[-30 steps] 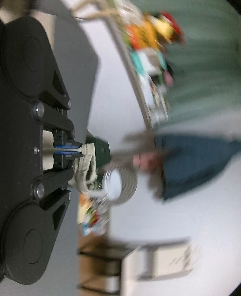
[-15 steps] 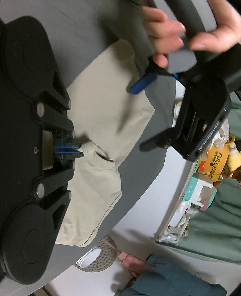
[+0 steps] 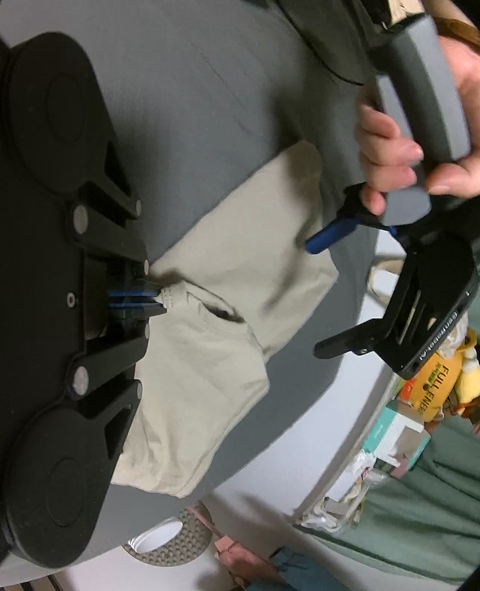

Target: Fold clothes

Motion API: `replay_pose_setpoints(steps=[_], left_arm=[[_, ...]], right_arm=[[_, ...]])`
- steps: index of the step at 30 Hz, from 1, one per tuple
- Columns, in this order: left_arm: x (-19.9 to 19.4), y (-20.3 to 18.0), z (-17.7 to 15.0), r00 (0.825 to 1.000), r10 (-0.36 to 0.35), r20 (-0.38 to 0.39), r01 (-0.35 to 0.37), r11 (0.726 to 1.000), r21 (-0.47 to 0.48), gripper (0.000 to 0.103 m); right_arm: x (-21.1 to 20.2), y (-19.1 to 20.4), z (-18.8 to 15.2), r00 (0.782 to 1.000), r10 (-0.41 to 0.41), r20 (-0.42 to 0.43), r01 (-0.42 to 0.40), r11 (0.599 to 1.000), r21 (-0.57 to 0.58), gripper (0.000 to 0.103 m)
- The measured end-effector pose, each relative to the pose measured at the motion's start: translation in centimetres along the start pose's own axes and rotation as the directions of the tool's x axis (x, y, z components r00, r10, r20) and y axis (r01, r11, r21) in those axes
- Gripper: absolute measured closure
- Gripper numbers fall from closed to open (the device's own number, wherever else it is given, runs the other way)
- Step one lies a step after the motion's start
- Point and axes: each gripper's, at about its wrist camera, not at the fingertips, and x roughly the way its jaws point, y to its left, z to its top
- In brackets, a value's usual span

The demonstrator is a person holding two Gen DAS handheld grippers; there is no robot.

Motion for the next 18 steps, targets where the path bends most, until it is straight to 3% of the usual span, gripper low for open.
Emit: replay_pose_setpoints(steps=[4,8,11,13,16,18], left_arm=[[0.9,-0.9,0.1,0.995,-0.103,0.002,0.103,0.995,0.000,0.000],[2.6,-1.7,0.6,0.994,-0.106,-0.034,0.107,0.994,0.010,0.000],[3.8,-1.6,0.9,0.987,-0.145,-0.064,0.142,0.989,-0.042,0.000],[5.1,-1.4,0.6,0.984,-0.145,-0.103,0.132,0.983,-0.124,0.000],[6.0,-1.6,0.1,0.982,-0.121,-0.144,0.099,0.984,-0.151,0.000],[6.0,-1.8,0.0,0.984,-0.113,-0.140,0.092,0.984,-0.150,0.000]], right_arm=[[-1.1,-1.1,0.5,0.999,-0.012,0.048,0.007,0.996,0.092,0.099],[-2.2,-2.6,0.8,0.997,-0.006,0.083,-0.011,0.979,0.205,0.099],[-3.2,-3.7,0.7,0.994,-0.021,0.104,-0.008,0.962,0.272,0.099],[-3.8,-4.7,0.5,0.992,-0.042,0.115,0.002,0.946,0.325,0.099],[-4.2,-5.8,0.2,0.991,-0.059,0.118,0.010,0.926,0.377,0.099],[-4.2,-5.2,0.5,0.990,-0.042,0.131,-0.002,0.947,0.320,0.095]])
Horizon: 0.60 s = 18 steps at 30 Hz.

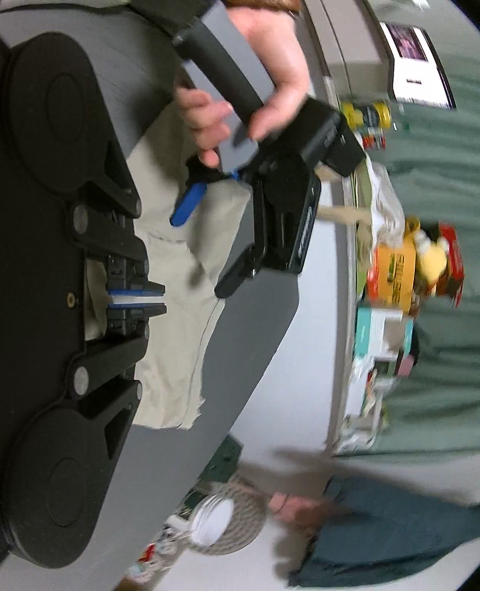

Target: Fold clothes

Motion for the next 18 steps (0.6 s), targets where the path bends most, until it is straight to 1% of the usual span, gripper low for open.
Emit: replay_pose_setpoints(steps=[1,2,3,4,7,8,10,13,15,16,17,18], left_arm=[[0.0,0.0,0.0,1.000,0.000,0.001,0.000,1.000,-0.006,0.000],[-0.1,0.0,-0.1,1.000,-0.012,0.003,0.012,1.000,-0.014,0.000],[-0.2,0.1,0.0,1.000,-0.026,0.008,0.027,0.999,-0.017,0.000],[-0.3,0.2,0.1,0.999,-0.041,0.013,0.042,0.999,-0.020,0.000],[-1.3,0.7,0.1,0.998,-0.038,0.046,0.040,0.999,-0.034,0.000],[-1.5,0.9,0.2,0.998,-0.043,0.053,0.045,0.998,-0.044,0.000],[-1.9,1.2,0.4,0.996,-0.054,0.065,0.058,0.996,-0.063,0.000],[-2.3,1.5,0.7,0.994,-0.069,0.084,0.076,0.994,-0.084,0.000],[-2.3,1.4,0.9,0.994,-0.076,0.084,0.083,0.993,-0.081,0.000],[-2.2,1.3,1.1,0.993,-0.082,0.082,0.088,0.993,-0.076,0.000],[-2.1,1.2,1.1,0.993,-0.088,0.075,0.093,0.993,-0.071,0.000],[-2.0,1.2,1.0,0.993,-0.093,0.067,0.097,0.993,-0.065,0.000]], right_arm=[[0.1,0.8,0.0,1.000,0.004,0.009,-0.004,0.999,-0.038,0.074],[0.4,1.8,0.0,1.000,0.000,0.025,0.002,0.997,-0.079,0.046],[0.6,2.9,0.0,0.999,-0.003,0.041,0.008,0.993,-0.119,0.040],[1.3,4.0,0.1,0.999,-0.014,0.041,0.020,0.987,-0.158,0.042],[4.4,7.1,0.9,0.996,-0.085,-0.016,0.078,0.961,-0.265,0.052],[5.5,7.9,1.1,0.992,-0.122,-0.030,0.108,0.951,-0.289,0.052],[7.1,9.3,1.1,0.980,-0.194,-0.049,0.168,0.931,-0.326,0.052],[8.9,10.6,0.5,0.961,-0.269,-0.062,0.228,0.899,-0.374,0.052],[10.1,10.9,0.0,0.945,-0.318,-0.079,0.263,0.879,-0.397,0.058],[10.5,10.7,-0.1,0.941,-0.325,-0.092,0.267,0.883,-0.387,0.066],[10.7,10.4,-0.2,0.941,-0.321,-0.102,0.265,0.892,-0.368,0.069],[10.9,10.3,-0.2,0.943,-0.315,-0.109,0.260,0.899,-0.352,0.070]])
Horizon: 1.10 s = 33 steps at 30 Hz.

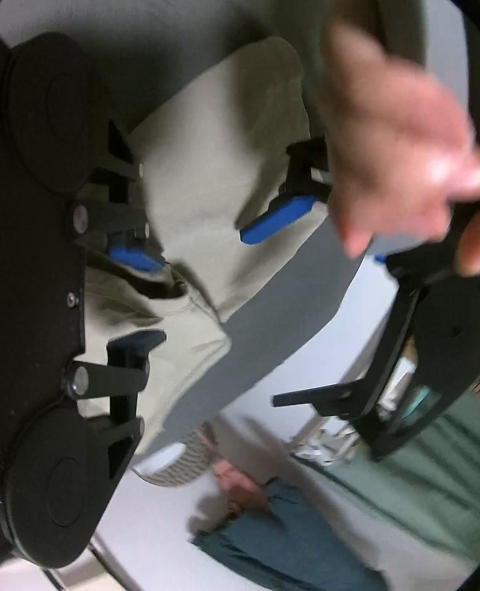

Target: Fold clothes

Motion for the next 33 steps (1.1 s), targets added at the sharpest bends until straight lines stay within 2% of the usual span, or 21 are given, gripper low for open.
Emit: replay_pose_setpoints(steps=[2,4,6,7,8,9,11,12,14,16,19,24,28,31,32,33], left_arm=[[0.2,-0.1,-0.1,1.000,-0.010,-0.016,0.010,1.000,0.011,0.000],[0.4,-0.2,0.0,0.999,-0.025,-0.031,0.026,1.000,0.016,0.000],[0.3,0.0,0.1,0.999,-0.029,-0.026,0.029,1.000,0.003,0.000],[0.2,0.1,0.2,0.999,-0.031,-0.021,0.030,1.000,-0.007,0.000],[0.2,0.2,0.3,0.999,-0.034,-0.019,0.033,0.999,-0.020,0.000],[0.3,0.3,0.3,0.999,-0.040,-0.022,0.040,0.999,-0.029,0.000],[0.4,0.3,0.2,0.998,-0.051,-0.030,0.050,0.998,-0.039,0.000],[0.5,0.3,0.1,0.998,-0.052,-0.036,0.051,0.998,-0.034,0.000],[0.6,0.2,0.0,0.998,-0.050,-0.046,0.049,0.999,-0.021,0.000],[0.6,0.3,-0.1,0.997,-0.051,-0.053,0.050,0.999,-0.019,0.000],[1.2,0.3,-0.2,0.994,-0.082,-0.079,0.078,0.996,-0.043,0.000],[3.2,0.2,-1.2,0.981,-0.144,-0.133,0.132,0.987,-0.094,0.000],[4.6,-0.7,-2.5,0.972,-0.179,-0.150,0.171,0.983,-0.068,0.000],[4.5,-1.4,-2.9,0.983,-0.150,-0.105,0.152,0.988,0.013,0.002],[4.5,-1.6,-2.9,0.986,-0.141,-0.091,0.145,0.989,0.040,0.010],[4.6,-1.6,-2.9,0.985,-0.141,-0.095,0.145,0.988,0.044,0.027]], right_arm=[[0.3,0.4,-0.3,1.000,-0.006,-0.007,0.006,0.999,-0.039,0.075],[0.2,1.1,-0.7,0.999,-0.036,0.009,0.037,0.993,-0.116,0.075],[-0.2,2.1,-1.2,0.997,-0.054,0.052,0.064,0.976,-0.207,0.067],[-0.4,2.6,-1.4,0.995,-0.070,0.075,0.086,0.965,-0.249,0.055],[-0.3,2.9,-1.5,0.993,-0.080,0.084,0.100,0.959,-0.265,0.057],[-0.1,2.8,-1.5,0.994,-0.073,0.076,0.090,0.963,-0.253,0.059],[0.5,2.0,-1.2,0.997,-0.060,0.042,0.067,0.981,-0.180,0.078],[0.7,1.4,-1.2,0.997,-0.062,0.041,0.067,0.986,-0.150,0.079],[0.4,0.2,-1.4,0.996,-0.064,0.062,0.069,0.993,-0.095,0.093],[-0.6,-1.5,-1.3,0.993,-0.065,0.101,0.065,0.998,0.004,0.093],[-2.4,-4.6,-1.5,0.990,-0.014,0.137,-0.010,0.985,0.175,0.094],[-4.5,-7.8,-2.7,0.980,0.081,0.182,-0.133,0.945,0.297,0.094],[-5.1,-8.1,-3.0,0.970,0.133,0.203,-0.183,0.950,0.254,0.094],[-5.7,-7.3,-3.0,0.969,0.171,0.181,-0.207,0.956,0.207,0.094],[-5.8,-6.9,-3.0,0.970,0.174,0.172,-0.205,0.962,0.183,0.094],[-5.7,-6.5,-2.8,0.972,0.167,0.165,-0.194,0.968,0.158,0.093]])
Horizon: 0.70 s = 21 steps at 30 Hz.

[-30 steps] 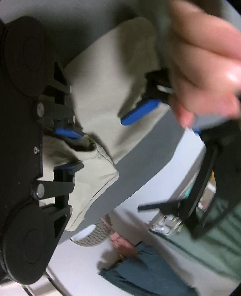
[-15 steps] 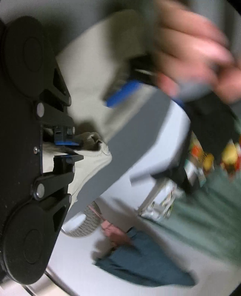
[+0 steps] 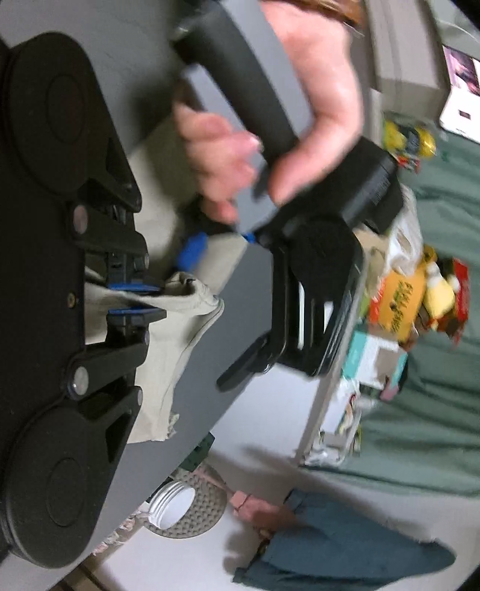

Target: Fold clothes

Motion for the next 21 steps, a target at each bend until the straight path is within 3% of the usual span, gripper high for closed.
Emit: replay_pose_setpoints(steps=[1,2,3,5,8,9,12,16,19,21], left_arm=[[0.2,0.0,0.0,1.000,-0.001,-0.007,0.001,1.000,0.001,0.037],[0.2,0.0,0.2,1.000,-0.002,-0.008,0.002,1.000,0.000,0.057],[0.2,-0.1,0.2,1.000,0.003,-0.003,-0.002,1.000,0.022,0.064],[0.1,-0.3,0.2,1.000,0.012,0.009,-0.012,0.997,0.072,0.077],[0.1,-0.9,0.4,0.999,0.027,0.019,-0.029,0.991,0.128,0.088],[0.0,-1.1,0.5,1.000,0.020,0.022,-0.023,0.991,0.133,0.096],[-0.5,-2.0,0.9,0.999,-0.020,0.034,0.014,0.988,0.151,0.097],[-0.2,-3.5,2.0,0.996,-0.078,0.046,0.070,0.984,0.161,0.098],[-0.4,-4.3,2.6,0.995,-0.080,0.060,0.070,0.986,0.152,0.099],[-1.1,-4.0,3.0,0.992,-0.107,0.068,0.098,0.988,0.116,0.099]], right_arm=[[0.2,0.3,0.0,1.000,-0.003,-0.009,0.002,1.000,-0.025,0.091],[0.2,0.6,0.0,1.000,-0.001,-0.018,0.000,0.999,-0.039,0.083],[0.0,0.8,0.0,1.000,-0.003,-0.021,0.002,0.999,-0.041,0.078],[-0.7,0.6,0.0,1.000,-0.010,-0.023,0.010,1.000,-0.015,0.054],[-2.5,-0.9,0.2,0.999,-0.041,-0.026,0.043,0.995,0.088,0.042],[-3.1,-1.6,0.1,0.998,-0.041,-0.041,0.046,0.991,0.128,0.042],[-4.2,-3.1,-0.8,0.993,-0.006,-0.115,0.031,0.977,0.213,0.042],[-3.8,-2.5,-2.0,0.976,-0.040,-0.214,0.062,0.994,0.095,0.043],[-2.5,-1.5,-2.6,0.976,-0.046,-0.211,0.053,0.998,0.027,0.044],[-1.6,-0.9,-2.7,0.981,0.004,-0.194,0.007,0.998,0.055,0.045]])
